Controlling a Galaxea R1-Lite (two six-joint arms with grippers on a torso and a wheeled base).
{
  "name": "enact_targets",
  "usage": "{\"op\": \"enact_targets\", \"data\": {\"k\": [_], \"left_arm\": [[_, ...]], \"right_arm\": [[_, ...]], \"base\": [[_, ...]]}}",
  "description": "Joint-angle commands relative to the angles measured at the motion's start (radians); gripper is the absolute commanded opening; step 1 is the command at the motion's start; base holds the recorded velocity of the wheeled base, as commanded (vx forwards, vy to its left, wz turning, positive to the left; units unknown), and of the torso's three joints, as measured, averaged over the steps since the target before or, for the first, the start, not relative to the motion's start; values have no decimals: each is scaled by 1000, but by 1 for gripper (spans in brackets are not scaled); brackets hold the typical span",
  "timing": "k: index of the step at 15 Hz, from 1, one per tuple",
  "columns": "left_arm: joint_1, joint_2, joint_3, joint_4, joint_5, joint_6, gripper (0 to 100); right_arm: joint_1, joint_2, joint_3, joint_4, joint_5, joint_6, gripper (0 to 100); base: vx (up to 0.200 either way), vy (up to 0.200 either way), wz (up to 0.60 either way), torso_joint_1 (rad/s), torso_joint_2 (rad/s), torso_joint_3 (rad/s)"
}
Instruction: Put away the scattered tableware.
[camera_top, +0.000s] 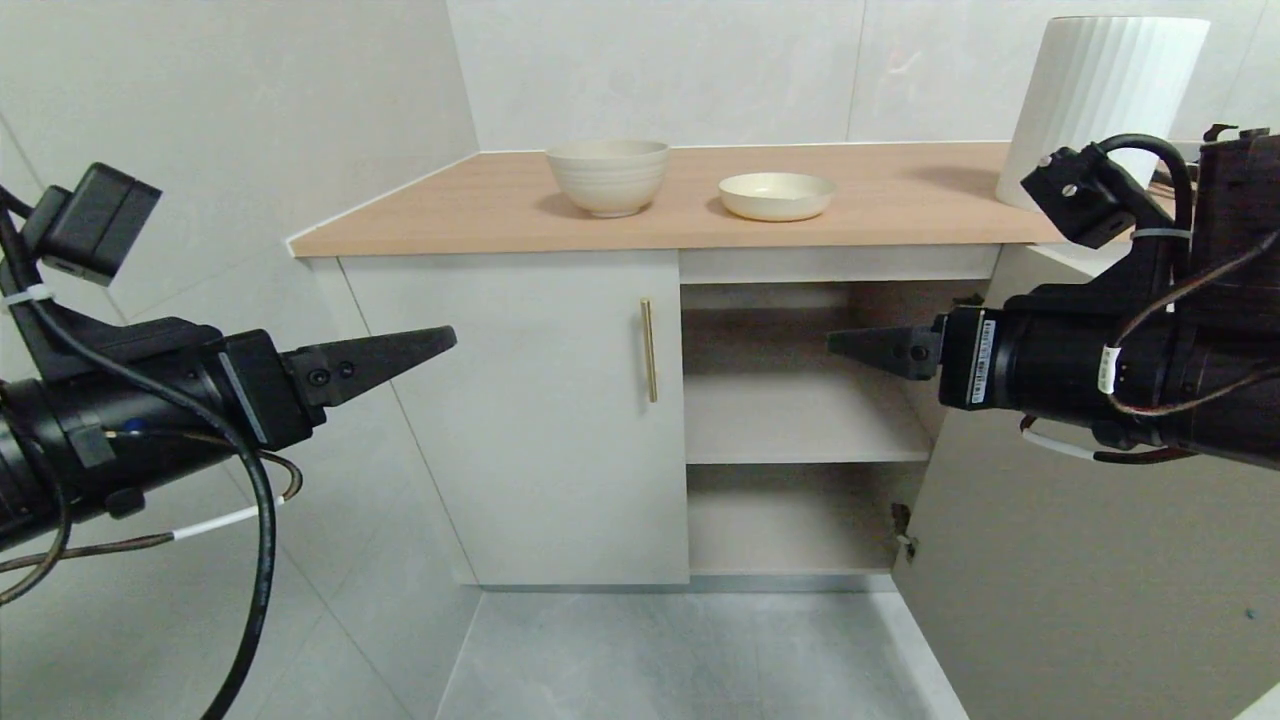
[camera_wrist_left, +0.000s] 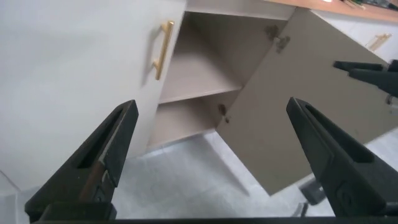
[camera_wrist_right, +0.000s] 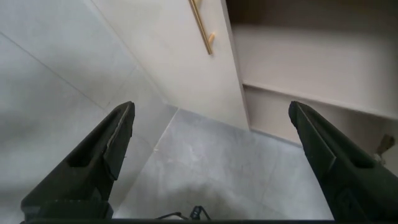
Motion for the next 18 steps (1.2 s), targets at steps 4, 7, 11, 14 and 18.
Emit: {"op": "enact_targets", "data": {"k": [4, 7, 11, 14, 18], "left_arm": [[9, 14, -4, -1, -2, -1, 100], [12, 28, -7, -3, -2, -1, 100], [12, 28, -2, -9, 3, -1, 100], [12, 28, -1, -7, 6, 1, 100], [19, 23, -16, -9, 1, -56, 100]], "right_arm": [[1, -11, -4, 25, 3, 2, 100], [1, -16, -4, 25, 6, 2, 100], [-1, -17, -4, 27, 6, 3, 100], [-1, -16, -4, 27, 6, 3, 100], [-1, -16, -4, 27, 9, 6, 100]], "base": [[200, 0, 0, 5, 4, 0], [200, 0, 0, 2, 2, 2], [50, 0, 0, 1, -1, 1], [0, 0, 0, 0, 0, 0], [0, 50, 0, 2, 3, -1]]}}
